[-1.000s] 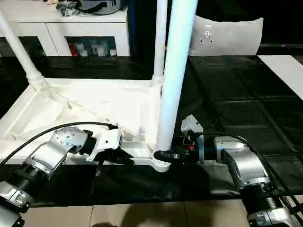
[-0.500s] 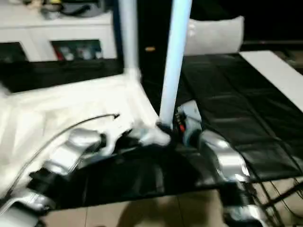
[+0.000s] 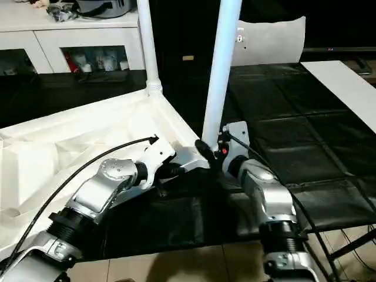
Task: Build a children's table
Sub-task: Rotate leg to tighten
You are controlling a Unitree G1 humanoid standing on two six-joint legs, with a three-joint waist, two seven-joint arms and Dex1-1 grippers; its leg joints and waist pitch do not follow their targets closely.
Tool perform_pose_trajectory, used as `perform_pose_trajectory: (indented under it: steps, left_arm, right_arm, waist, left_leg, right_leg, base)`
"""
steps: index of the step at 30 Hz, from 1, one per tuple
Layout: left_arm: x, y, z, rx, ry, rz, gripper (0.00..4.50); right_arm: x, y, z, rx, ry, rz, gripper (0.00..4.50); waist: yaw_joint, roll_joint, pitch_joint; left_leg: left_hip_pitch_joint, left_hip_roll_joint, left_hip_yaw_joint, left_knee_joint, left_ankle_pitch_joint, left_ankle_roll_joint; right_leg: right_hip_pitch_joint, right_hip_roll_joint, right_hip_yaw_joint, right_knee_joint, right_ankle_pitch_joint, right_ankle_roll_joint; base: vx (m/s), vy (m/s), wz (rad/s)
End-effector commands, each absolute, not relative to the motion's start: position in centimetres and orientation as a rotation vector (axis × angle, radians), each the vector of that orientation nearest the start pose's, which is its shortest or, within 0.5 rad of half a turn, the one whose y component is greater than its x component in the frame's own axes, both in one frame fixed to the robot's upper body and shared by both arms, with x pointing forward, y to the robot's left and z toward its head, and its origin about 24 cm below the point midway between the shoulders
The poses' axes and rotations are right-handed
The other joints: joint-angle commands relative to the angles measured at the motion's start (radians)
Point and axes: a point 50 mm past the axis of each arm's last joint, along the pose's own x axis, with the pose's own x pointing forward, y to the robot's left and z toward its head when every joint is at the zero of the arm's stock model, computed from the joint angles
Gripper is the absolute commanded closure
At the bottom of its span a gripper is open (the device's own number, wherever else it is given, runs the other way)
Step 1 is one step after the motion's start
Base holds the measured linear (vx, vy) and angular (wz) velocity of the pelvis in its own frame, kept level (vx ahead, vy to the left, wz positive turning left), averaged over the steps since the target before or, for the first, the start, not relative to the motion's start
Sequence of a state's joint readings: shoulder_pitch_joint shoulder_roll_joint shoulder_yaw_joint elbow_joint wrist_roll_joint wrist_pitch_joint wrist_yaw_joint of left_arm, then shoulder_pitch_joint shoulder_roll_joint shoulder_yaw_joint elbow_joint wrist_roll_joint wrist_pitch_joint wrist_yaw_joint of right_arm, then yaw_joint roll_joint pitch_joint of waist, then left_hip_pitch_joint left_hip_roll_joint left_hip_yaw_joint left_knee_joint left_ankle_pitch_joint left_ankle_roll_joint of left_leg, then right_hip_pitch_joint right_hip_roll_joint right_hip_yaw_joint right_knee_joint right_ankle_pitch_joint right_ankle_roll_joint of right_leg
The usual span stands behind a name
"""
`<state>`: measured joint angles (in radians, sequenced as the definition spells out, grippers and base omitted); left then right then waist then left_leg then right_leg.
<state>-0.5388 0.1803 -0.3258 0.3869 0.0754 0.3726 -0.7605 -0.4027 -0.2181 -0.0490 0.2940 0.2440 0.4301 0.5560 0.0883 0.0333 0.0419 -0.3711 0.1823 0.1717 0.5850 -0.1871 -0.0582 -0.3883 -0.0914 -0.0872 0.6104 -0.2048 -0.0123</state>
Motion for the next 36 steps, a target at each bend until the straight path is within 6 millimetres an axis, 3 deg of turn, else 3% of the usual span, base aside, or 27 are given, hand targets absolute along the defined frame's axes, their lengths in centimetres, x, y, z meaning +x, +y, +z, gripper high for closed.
perform_pose_trajectory:
  steps: [1, 6, 7, 8, 12, 14, 16, 23, 27, 29, 36]
  left_arm:
    - [31.8, 7.4, 6.3, 0.387, 0.315, -1.052, 4.50]
    - [30.8, 8.4, 5.5, 0.439, 0.331, -1.192, 4.50]
    - [30.7, 8.5, 5.4, 0.440, 0.335, -1.213, 4.50]
    - [30.4, 8.6, 5.4, 0.443, 0.334, -1.245, 4.50]
    - [29.8, 9.4, 5.2, 0.487, 0.344, -1.348, 4.50]
    - [29.6, 9.8, 5.2, 0.505, 0.348, -1.386, 4.50]
    - [29.4, 10.4, 5.3, 0.517, 0.359, -1.439, 4.50]
    - [28.8, 11.0, 5.8, 0.522, 0.380, -1.553, 4.50]
    - [29.3, 11.4, 5.8, 0.526, 0.366, -1.526, 4.50]
    - [29.5, 11.6, 5.8, 0.526, 0.369, -1.516, 4.50]
    - [29.5, 11.9, 5.8, 0.517, 0.376, -1.521, 4.50]
  right_arm:
    - [31.5, -15.8, 5.8, 0.135, 0.295, 0.613, 0.71]
    - [30.5, -16.6, 6.5, 0.090, 0.294, 0.783, 0.26]
    - [30.4, -16.7, 6.5, 0.086, 0.297, 0.800, 0.23]
    - [30.3, -16.8, 6.6, 0.073, 0.299, 0.830, 0.11]
    - [29.8, -17.2, 7.0, 0.004, 0.301, 0.941, 0.11]
    - [29.5, -17.4, 7.4, -0.003, 0.296, 1.010, 0.11]
    - [28.8, -17.7, 7.6, -0.049, 0.298, 1.102, 0.27]
    - [27.9, -17.7, 7.7, -0.064, 0.354, 1.255, 0.82]
    - [27.7, -17.8, 7.6, -0.079, 0.366, 1.289, 1.25]
    - [27.6, -17.9, 7.6, -0.077, 0.366, 1.296, 1.25]
    - [27.2, -17.7, 7.5, -0.061, 0.377, 1.334, 1.94]
  waist:
    - [0.005, -0.008, -0.059]
    - [0.007, -0.008, -0.062]
    - [0.007, -0.014, -0.062]
    - [0.009, -0.010, -0.062]
    - [0.017, -0.009, -0.059]
    - [0.023, -0.013, -0.058]
    - [0.032, -0.011, -0.057]
    - [0.039, -0.014, -0.059]
    - [0.046, -0.015, -0.060]
    - [0.050, -0.018, -0.060]
    - [0.050, -0.018, -0.060]
  left_leg:
    - [0.005, 0.044, -0.013, -0.063, -0.128, 0.060]
    - [0.004, 0.046, -0.014, -0.060, -0.111, 0.072]
    - [0.003, 0.045, -0.013, -0.060, -0.109, 0.076]
    - [0.004, 0.047, -0.013, -0.060, -0.105, 0.081]
    - [0.010, 0.049, -0.010, -0.061, -0.143, 0.071]
    - [0.010, 0.050, -0.011, -0.063, -0.155, 0.067]
    - [0.011, 0.054, -0.010, -0.063, -0.160, 0.065]
    - [0.008, 0.053, -0.010, -0.062, -0.140, 0.073]
    - [0.008, 0.053, -0.010, -0.060, -0.137, 0.074]
    - [0.009, 0.053, -0.010, -0.059, -0.134, 0.073]
    - [0.009, 0.053, -0.010, -0.060, -0.145, 0.065]
  right_leg:
    - [0.053, -0.064, 0.051, -0.073, -0.097, -0.202]
    - [0.055, -0.065, 0.050, -0.066, -0.059, -0.210]
    - [0.056, -0.065, 0.050, -0.067, -0.057, -0.213]
    - [0.055, -0.066, 0.051, -0.064, -0.051, -0.217]
    - [0.048, -0.066, 0.052, -0.068, -0.098, -0.225]
    - [0.049, -0.067, 0.052, -0.069, -0.125, -0.218]
    - [0.047, -0.068, 0.053, -0.069, -0.133, -0.212]
    - [0.048, -0.069, 0.052, -0.064, -0.115, -0.224]
    - [0.048, -0.068, 0.052, -0.063, -0.110, -0.227]
    - [0.048, -0.069, 0.052, -0.063, -0.114, -0.223]
    - [0.047, -0.069, 0.052, -0.066, -0.153, -0.212]
  base:
    - [0.000, 0.000, 0.00]
    - [0.000, 0.000, 0.00]
    - [0.000, 0.000, 0.00]
    - [0.000, 0.000, 0.00]
    - [0.000, 0.000, 0.00]
    - [0.000, 0.000, 0.00]
    - [0.000, 0.000, 0.00]
    - [0.000, 0.000, 0.00]
    - [0.000, 0.000, 0.00]
    - [0.000, 0.000, 0.00]
    - [0.000, 0.000, 0.00]
